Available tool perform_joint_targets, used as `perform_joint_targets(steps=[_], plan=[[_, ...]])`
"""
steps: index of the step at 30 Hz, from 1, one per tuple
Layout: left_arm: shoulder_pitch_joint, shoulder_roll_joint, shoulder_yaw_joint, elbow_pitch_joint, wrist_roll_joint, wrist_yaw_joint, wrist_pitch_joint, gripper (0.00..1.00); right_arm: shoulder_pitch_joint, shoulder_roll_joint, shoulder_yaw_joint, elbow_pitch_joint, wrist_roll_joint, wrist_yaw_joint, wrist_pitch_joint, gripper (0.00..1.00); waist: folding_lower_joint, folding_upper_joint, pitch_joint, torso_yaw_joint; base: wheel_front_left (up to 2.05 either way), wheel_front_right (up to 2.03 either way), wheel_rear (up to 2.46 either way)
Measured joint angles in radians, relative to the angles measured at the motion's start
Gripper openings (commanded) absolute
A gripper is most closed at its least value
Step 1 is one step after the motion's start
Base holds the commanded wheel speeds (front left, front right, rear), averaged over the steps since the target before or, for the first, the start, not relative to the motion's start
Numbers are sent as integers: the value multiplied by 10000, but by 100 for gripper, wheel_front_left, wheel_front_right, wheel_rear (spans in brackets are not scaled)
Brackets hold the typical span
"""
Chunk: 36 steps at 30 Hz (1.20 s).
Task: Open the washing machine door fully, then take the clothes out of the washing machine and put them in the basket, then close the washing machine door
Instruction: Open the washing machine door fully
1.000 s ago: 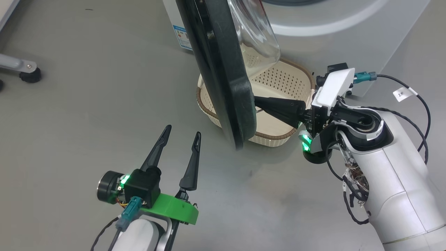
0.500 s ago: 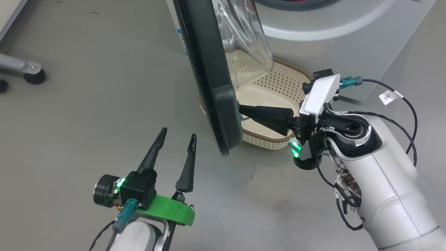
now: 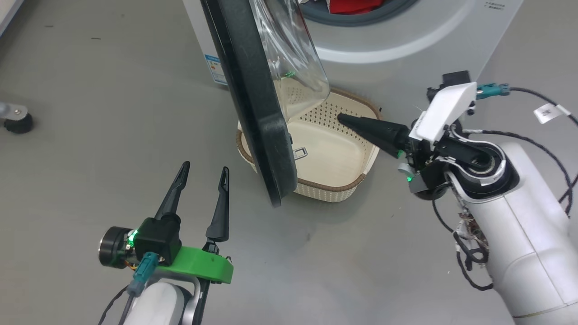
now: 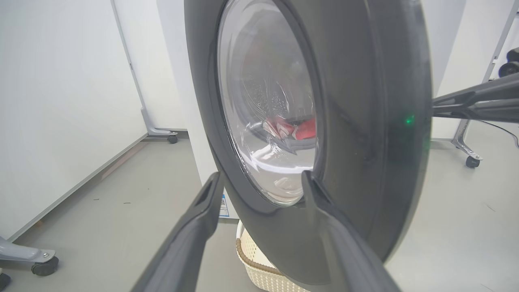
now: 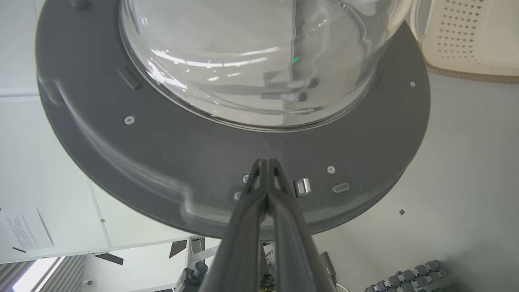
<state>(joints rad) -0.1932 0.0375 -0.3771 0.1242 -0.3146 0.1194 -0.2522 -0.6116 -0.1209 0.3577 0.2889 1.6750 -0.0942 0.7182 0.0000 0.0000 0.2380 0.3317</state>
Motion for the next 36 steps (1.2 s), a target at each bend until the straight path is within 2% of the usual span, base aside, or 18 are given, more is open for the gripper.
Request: perform_joint_targets(steps=[7,13,19,29,33,36], plan=[[5,-2,606,146,259,0,-2,100,244,-1461,247,-464,-2159,1292,-984,0,0,0,-396,-456,0,0,0],[240,-2,930,265,464,0,0,100,1004,-2203,242,-702,-3611,2090,-2107,0,0,0,-774,-842,0,0,0],[504,-2,1166,293,558,0,0,100,1418,-2987,125,-978,-5187,2107,-3498,0,0,1,-1089,-1278,0,0,0],[853,0,1411,288,598,0,0,100,2338,-3511,362,-1536,-7116,2157,-5486,0,0,0,-1464,-1946,0,0,0],[940,0,1478,255,598,0,0,100,2873,-3871,12,-1697,-7904,2157,-6694,0,0,1,-1629,-2152,0,0,0],[1059,6,1561,234,598,0,0,100,3179,-3896,-4,-1760,-8362,2157,-7260,0,0,0,-1674,-2266,0,0,0]])
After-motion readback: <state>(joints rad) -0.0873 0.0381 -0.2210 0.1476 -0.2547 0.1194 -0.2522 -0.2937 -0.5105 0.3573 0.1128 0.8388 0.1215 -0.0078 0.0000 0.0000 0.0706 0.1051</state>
